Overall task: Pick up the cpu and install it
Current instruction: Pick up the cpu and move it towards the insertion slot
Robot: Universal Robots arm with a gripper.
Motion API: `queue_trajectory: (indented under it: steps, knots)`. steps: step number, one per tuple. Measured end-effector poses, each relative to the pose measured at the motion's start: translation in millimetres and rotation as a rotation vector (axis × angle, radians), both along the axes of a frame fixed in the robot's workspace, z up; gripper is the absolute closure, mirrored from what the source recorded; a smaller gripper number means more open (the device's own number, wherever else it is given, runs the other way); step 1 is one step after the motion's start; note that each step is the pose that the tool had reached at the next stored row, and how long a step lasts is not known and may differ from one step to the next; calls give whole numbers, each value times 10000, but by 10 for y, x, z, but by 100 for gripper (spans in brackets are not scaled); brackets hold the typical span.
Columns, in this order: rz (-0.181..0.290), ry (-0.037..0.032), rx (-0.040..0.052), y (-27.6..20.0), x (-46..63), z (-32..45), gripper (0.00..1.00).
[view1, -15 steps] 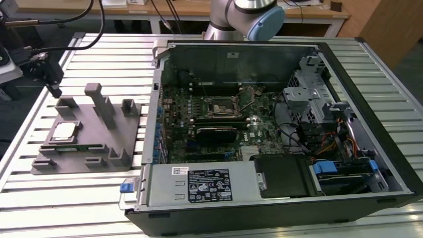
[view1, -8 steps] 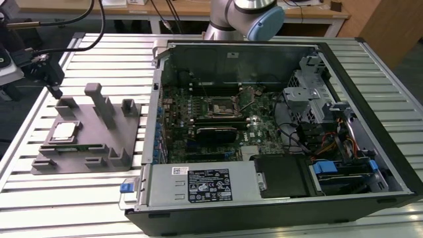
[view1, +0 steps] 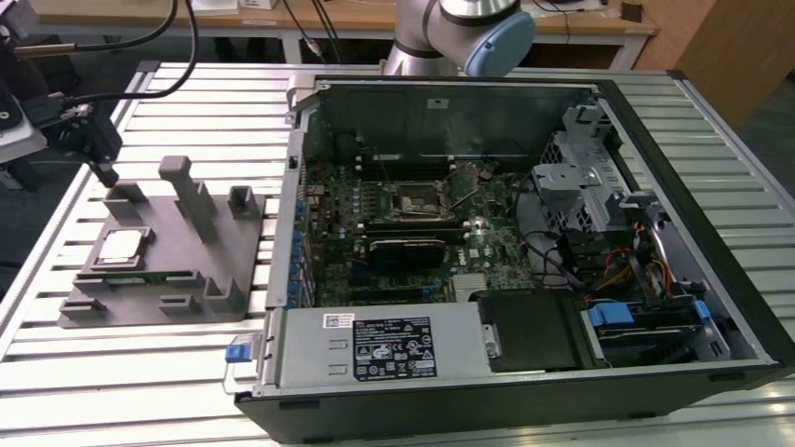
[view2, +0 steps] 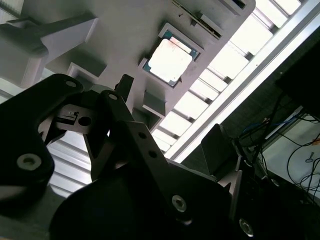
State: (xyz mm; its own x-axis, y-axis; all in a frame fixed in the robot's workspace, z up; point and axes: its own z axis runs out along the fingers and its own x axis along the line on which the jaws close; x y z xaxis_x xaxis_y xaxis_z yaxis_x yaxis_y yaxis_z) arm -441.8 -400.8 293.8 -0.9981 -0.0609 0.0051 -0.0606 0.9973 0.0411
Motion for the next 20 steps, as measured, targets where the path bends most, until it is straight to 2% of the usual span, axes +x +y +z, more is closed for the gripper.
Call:
queue_trajectory:
  steps: [14, 20]
  knots:
    - [0, -1, 1, 0, 0, -37, 18]
    - [13, 0, 4, -1, -1, -96, 18]
